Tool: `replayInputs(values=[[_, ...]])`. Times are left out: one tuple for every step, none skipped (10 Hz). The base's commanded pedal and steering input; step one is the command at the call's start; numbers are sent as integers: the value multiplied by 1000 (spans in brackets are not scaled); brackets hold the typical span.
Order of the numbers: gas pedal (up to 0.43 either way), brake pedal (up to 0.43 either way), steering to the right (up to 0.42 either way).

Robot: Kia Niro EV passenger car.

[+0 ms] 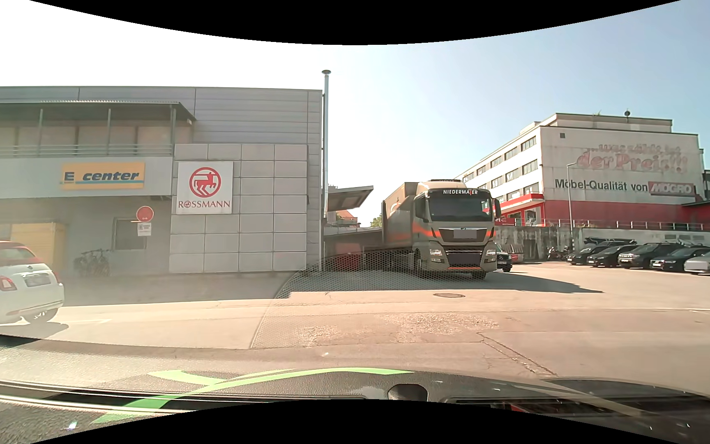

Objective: Follow the waypoints while adhering to traffic rules and regulations

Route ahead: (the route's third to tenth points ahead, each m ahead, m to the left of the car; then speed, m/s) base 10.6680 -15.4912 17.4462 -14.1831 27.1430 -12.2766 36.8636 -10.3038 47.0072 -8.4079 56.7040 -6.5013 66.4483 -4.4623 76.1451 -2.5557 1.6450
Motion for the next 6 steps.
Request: replayInputs(values=[[0,0,-55],[0,0,-55],[0,0,-55],[0,0,-55],[0,0,-55],[0,6,-54]])
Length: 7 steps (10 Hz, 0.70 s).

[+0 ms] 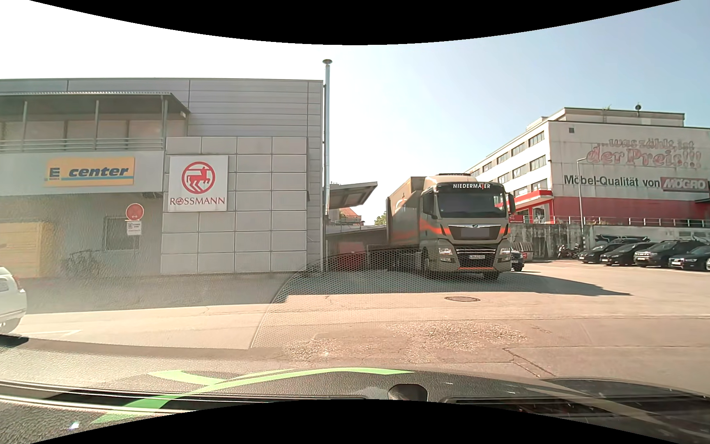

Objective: Follow the waypoints while adhering to traffic rules and regulations

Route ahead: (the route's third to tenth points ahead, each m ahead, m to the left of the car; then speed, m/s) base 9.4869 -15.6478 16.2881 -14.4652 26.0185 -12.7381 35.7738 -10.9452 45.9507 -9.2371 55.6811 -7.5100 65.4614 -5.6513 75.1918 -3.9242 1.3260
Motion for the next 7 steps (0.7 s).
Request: replayInputs(values=[[0,6,-51],[0,6,-42],[0,6,-35],[0,6,-29],[0,30,-25],[0,85,-22],[0,85,-22]])
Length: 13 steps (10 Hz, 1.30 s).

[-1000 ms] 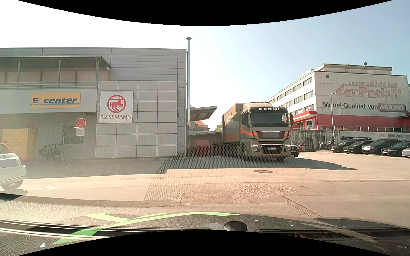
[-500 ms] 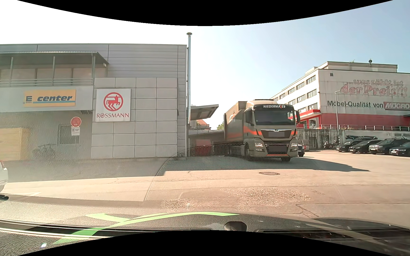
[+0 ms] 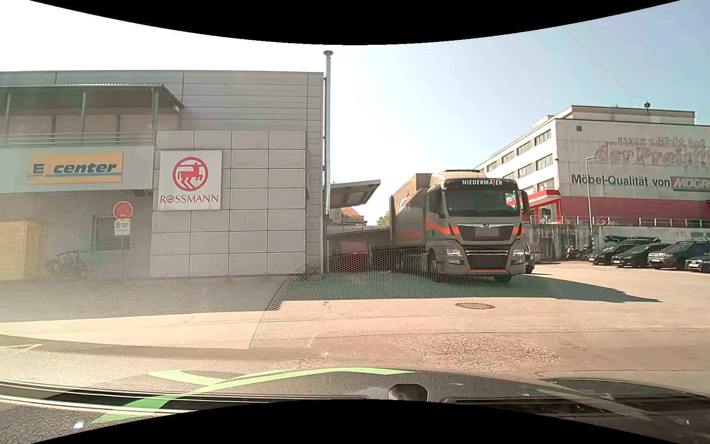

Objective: Follow the waypoints while adhering to traffic rules and regulations

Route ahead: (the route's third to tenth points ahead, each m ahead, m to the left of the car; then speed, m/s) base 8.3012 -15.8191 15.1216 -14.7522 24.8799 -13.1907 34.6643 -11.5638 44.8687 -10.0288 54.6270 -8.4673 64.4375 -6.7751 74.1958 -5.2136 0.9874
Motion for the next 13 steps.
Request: replayInputs(values=[[0,79,-22],[67,73,-21],[79,73,-19],[98,73,1],[130,67,30],[138,67,58],[157,67,80],[157,67,104],[157,67,131],[157,67,154],[169,73,182],[177,73,199],[177,73,222]])
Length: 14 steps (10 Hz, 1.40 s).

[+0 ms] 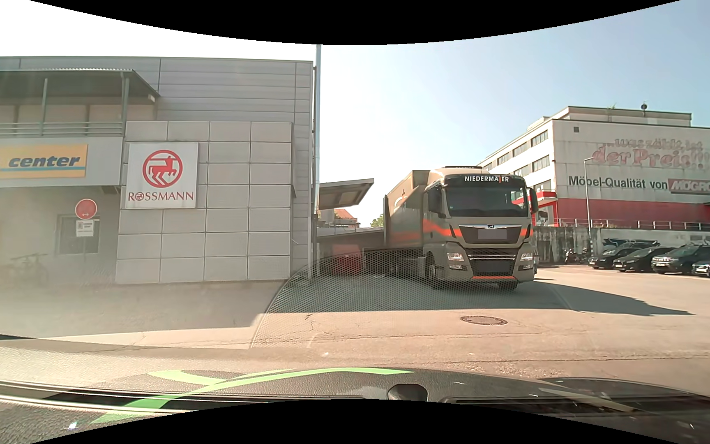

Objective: Follow the waypoints while adhering to traffic rules and regulations

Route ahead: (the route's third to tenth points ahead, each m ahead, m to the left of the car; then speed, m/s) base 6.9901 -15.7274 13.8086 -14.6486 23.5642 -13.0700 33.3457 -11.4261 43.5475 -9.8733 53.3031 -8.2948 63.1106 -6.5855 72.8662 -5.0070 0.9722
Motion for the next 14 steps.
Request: replayInputs(values=[[177,73,242],[177,73,261],[177,73,283],[177,73,305],[177,73,333],[177,73,364],[177,73,381],[177,73,375],[189,79,368],[189,79,378],[189,91,408],[189,110,450],[189,110,500],[197,116,542]])
